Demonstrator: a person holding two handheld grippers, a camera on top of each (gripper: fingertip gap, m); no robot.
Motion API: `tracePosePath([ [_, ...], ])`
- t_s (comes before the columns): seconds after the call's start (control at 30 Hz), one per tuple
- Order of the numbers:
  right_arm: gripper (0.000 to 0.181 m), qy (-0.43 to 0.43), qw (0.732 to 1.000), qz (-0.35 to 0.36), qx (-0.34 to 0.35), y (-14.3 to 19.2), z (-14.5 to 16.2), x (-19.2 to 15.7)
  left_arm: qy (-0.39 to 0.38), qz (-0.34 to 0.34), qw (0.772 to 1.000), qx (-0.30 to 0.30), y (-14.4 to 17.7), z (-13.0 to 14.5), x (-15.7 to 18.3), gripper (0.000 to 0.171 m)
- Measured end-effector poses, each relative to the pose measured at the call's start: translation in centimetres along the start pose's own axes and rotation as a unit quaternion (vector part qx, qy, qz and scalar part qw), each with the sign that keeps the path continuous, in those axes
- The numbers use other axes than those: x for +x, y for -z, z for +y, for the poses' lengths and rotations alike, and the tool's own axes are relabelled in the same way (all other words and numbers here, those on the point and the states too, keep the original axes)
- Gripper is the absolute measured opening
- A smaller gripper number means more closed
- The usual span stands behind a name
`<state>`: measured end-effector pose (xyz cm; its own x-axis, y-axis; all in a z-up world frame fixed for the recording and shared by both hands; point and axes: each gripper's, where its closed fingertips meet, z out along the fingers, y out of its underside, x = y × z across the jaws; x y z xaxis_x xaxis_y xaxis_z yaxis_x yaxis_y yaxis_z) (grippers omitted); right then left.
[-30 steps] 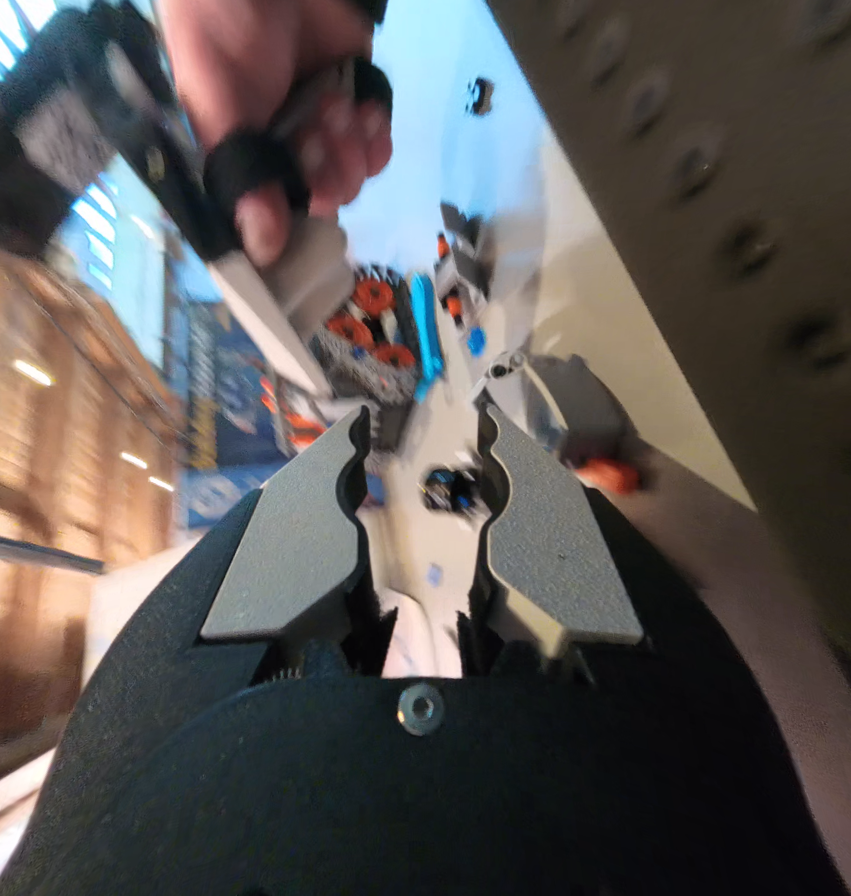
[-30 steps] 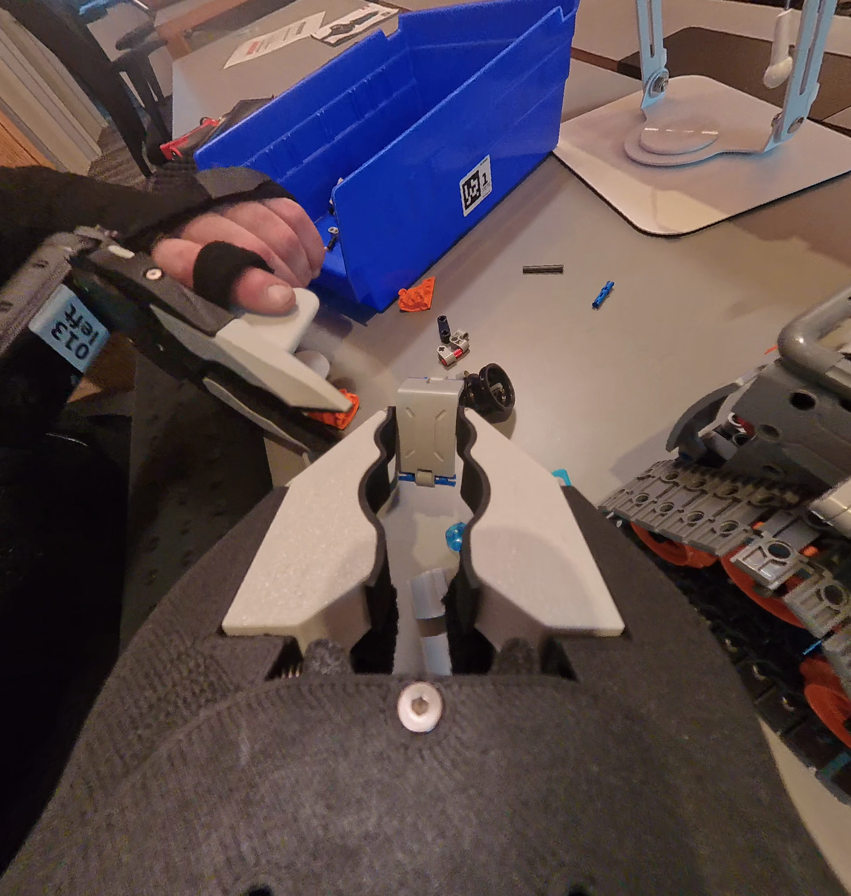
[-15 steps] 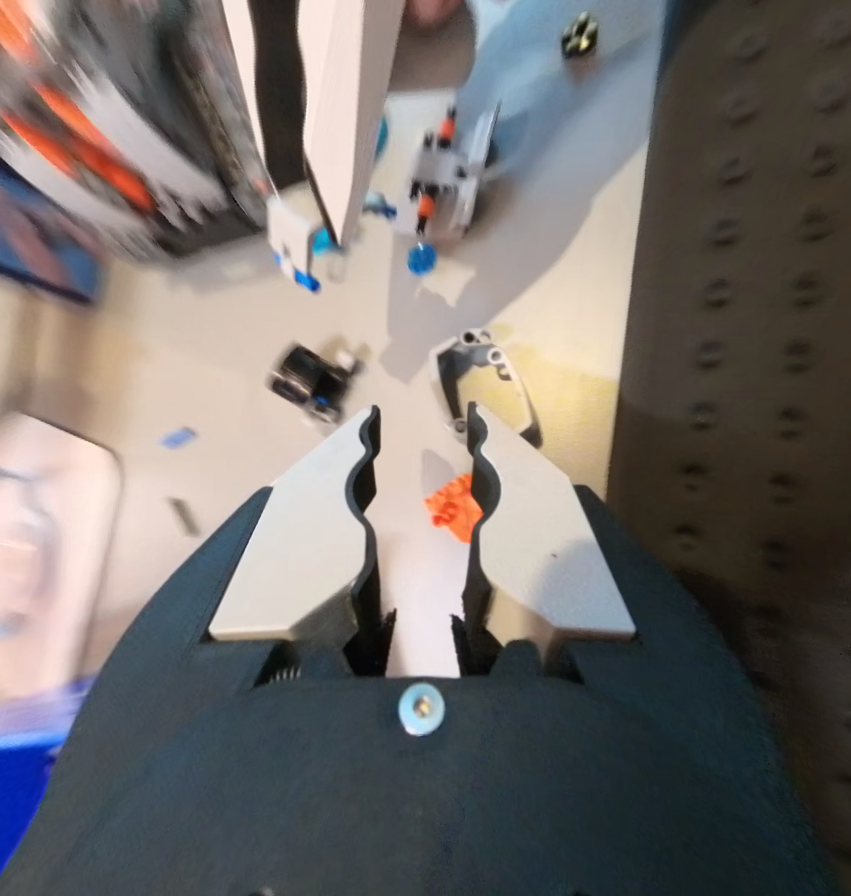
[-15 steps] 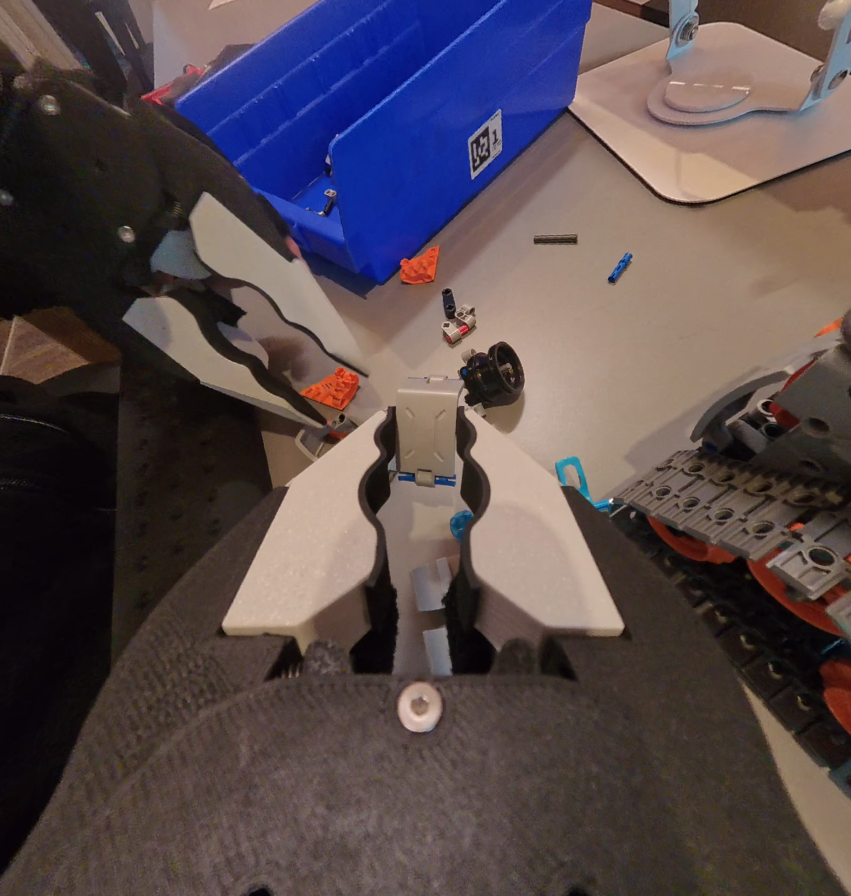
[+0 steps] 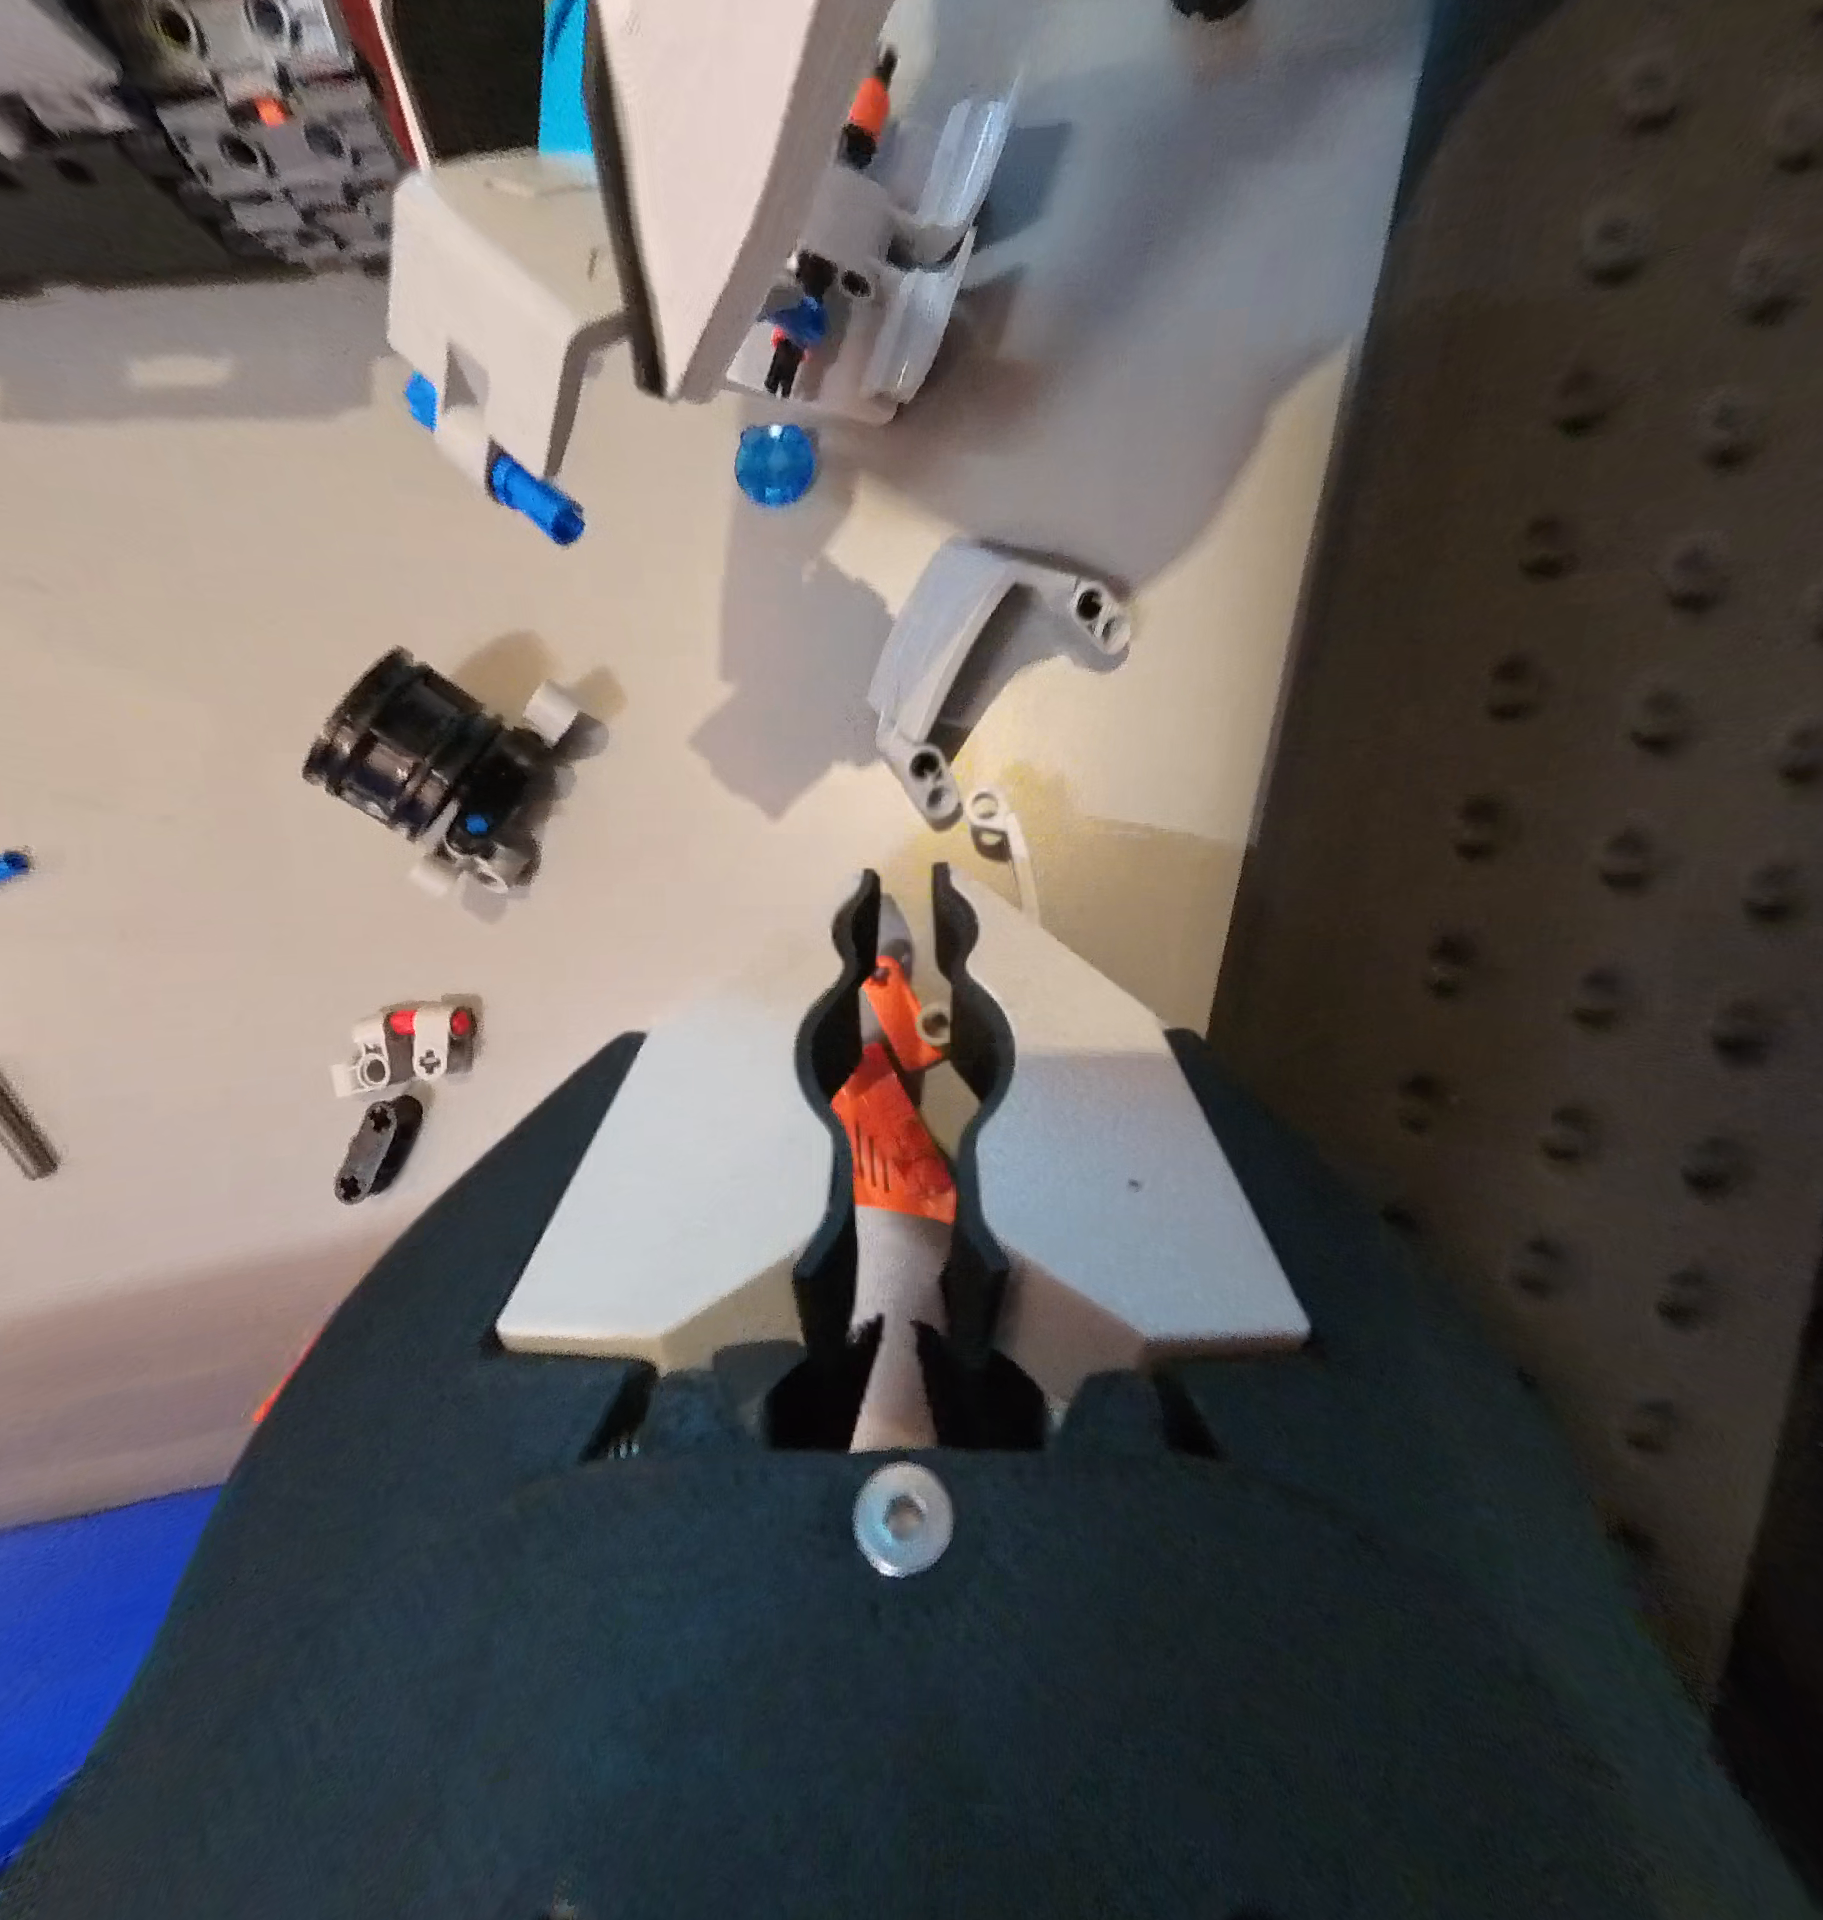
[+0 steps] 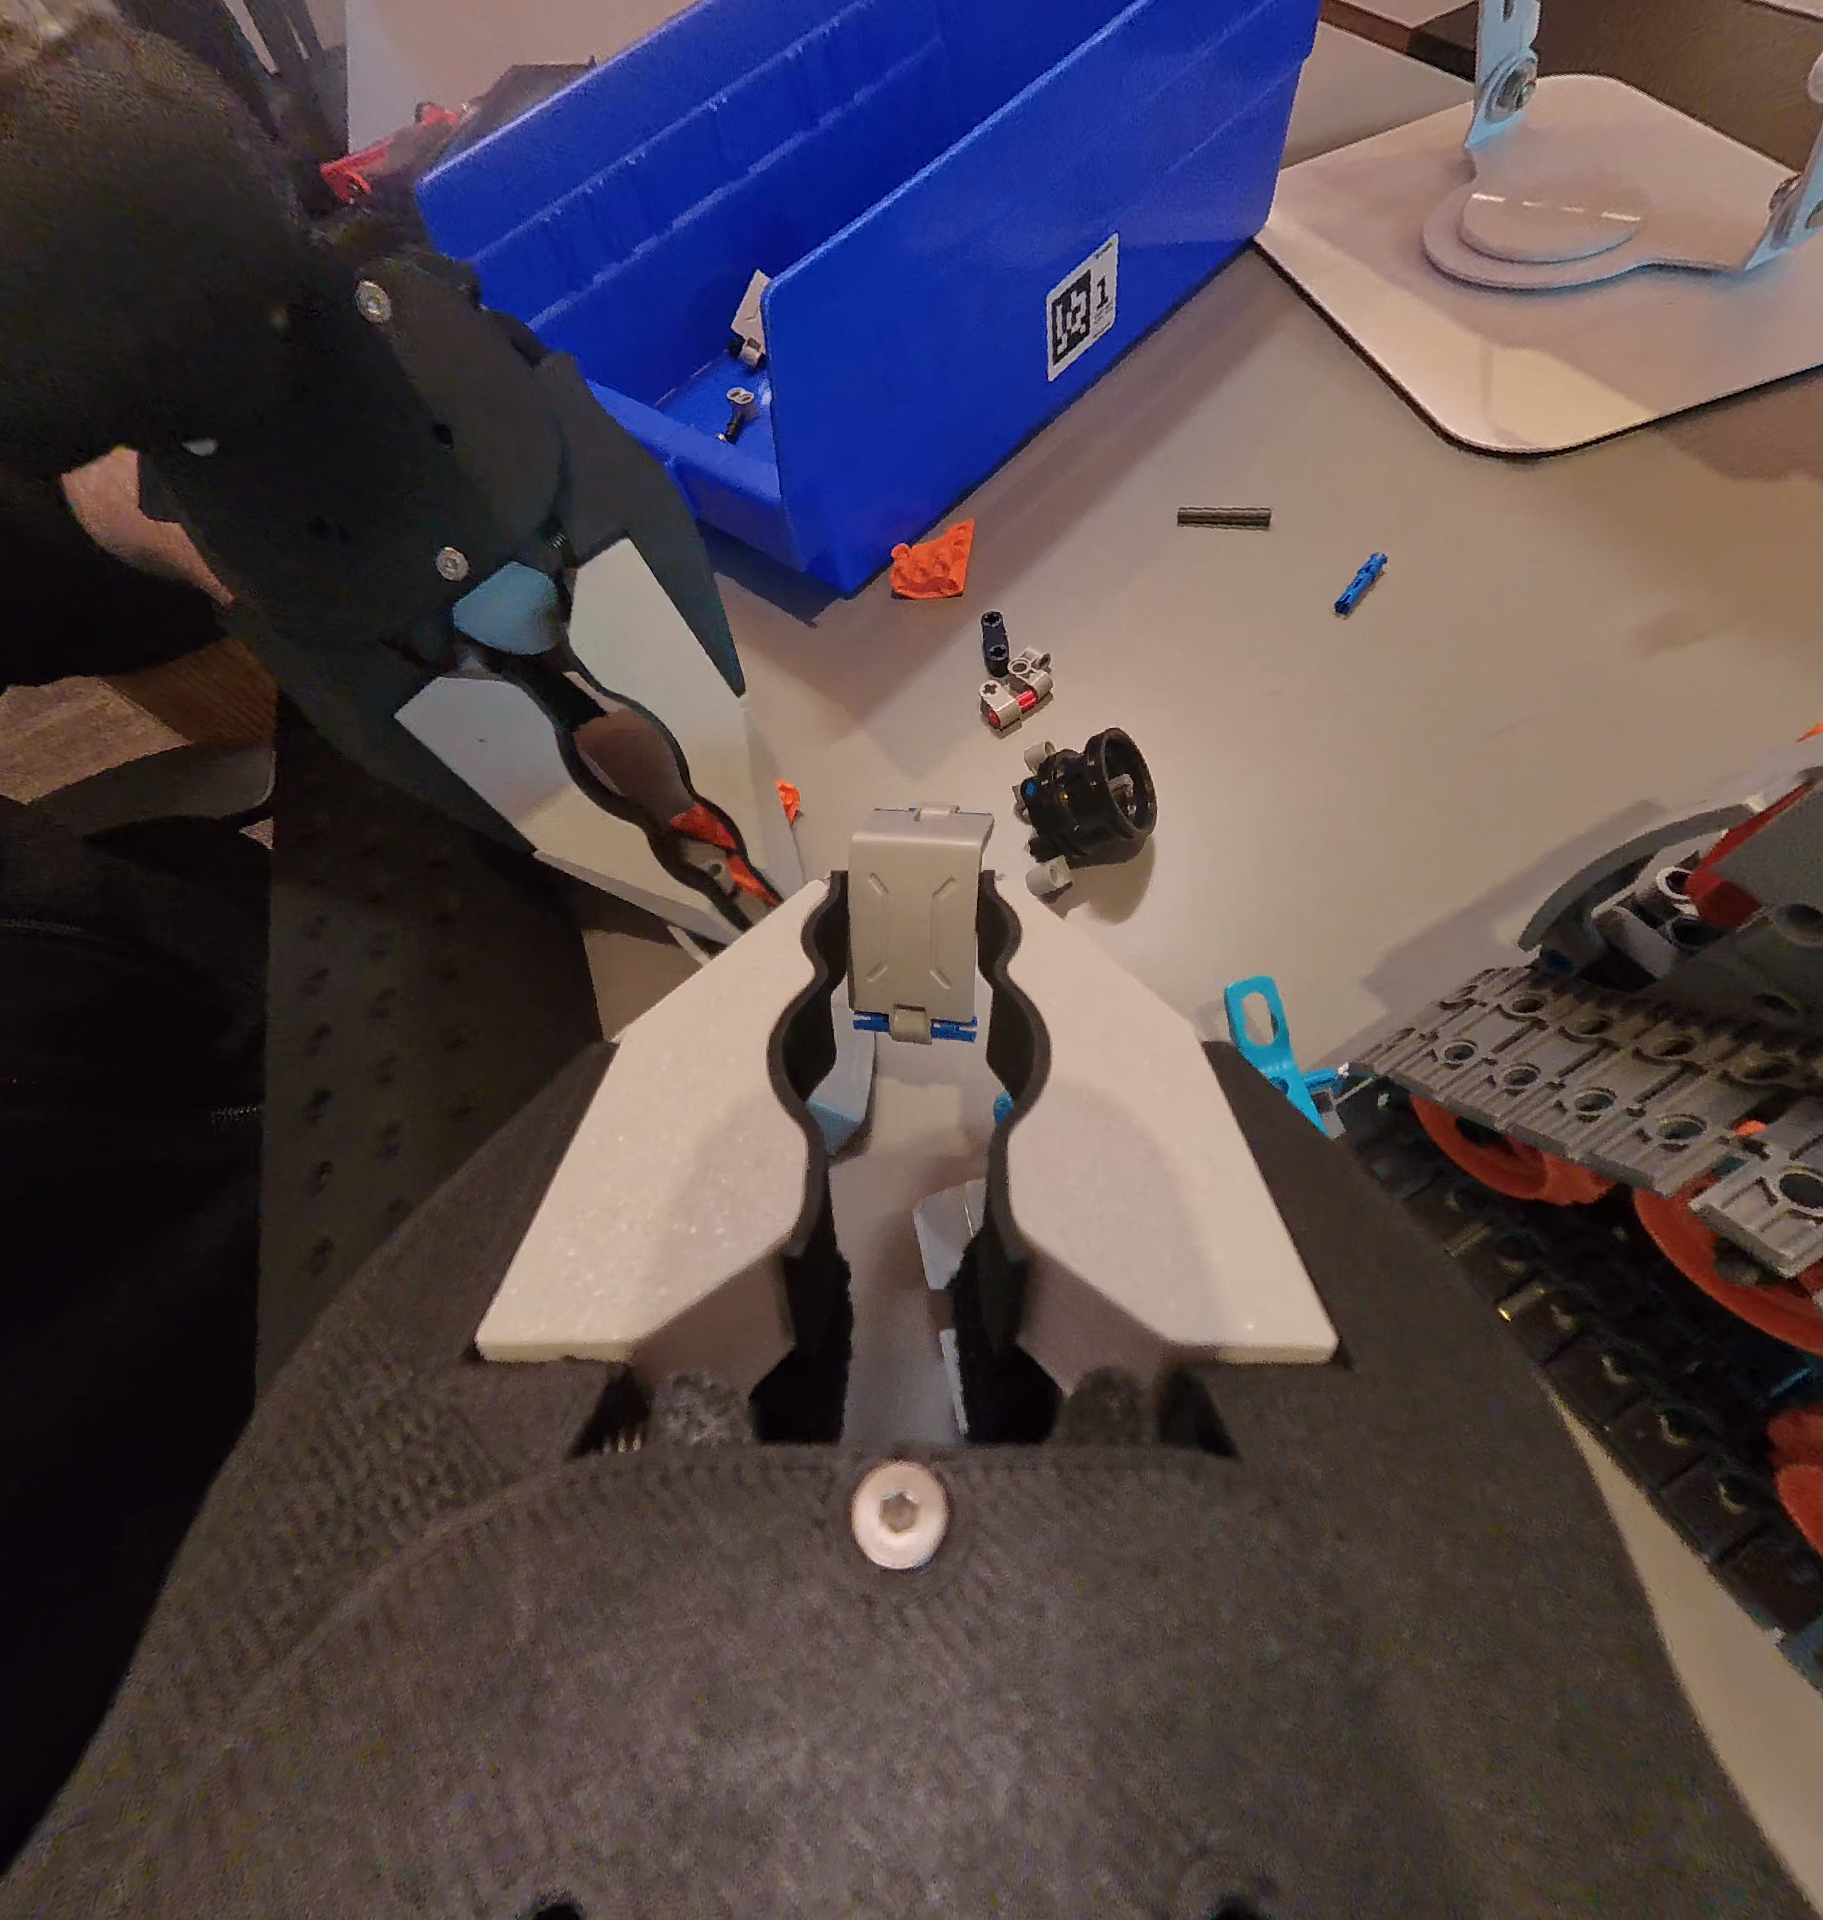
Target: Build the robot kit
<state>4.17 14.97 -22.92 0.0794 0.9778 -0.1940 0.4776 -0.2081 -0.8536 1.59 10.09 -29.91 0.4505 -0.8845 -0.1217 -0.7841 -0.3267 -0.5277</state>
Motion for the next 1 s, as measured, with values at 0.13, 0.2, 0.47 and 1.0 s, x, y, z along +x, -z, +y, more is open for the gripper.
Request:
tracePosePath([
  [0.13, 0.023, -0.002, 1.0, -0.001, -0.012, 0.0, 0.5, 0.0, -0.022, -0.025, 0.999, 0.027, 0.2, -1.0, -0.3, 0.021],
  [0.2, 0.023, -0.001, 1.0, 0.0, -0.02, -0.1, 0.7, 0.0, -0.02, -0.02, 0.999, 0.037, 0.1, -1.6, 0.0, 0.024],
  [0.47, 0.023, -0.001, 1.0, -0.001, -0.03, -0.4, 1.2, 0.0, 0.016, 0.011, 0.999, 0.029, -1.6, -1.9, 0.7, 0.01],
  [1.0, 0.022, -0.042, 0.998, -0.037, 0.035, 0.0, -0.7, -1.0, -0.318, -0.373, 0.867, 0.091, 4.8, -5.1, -3.5, 0.005],
])
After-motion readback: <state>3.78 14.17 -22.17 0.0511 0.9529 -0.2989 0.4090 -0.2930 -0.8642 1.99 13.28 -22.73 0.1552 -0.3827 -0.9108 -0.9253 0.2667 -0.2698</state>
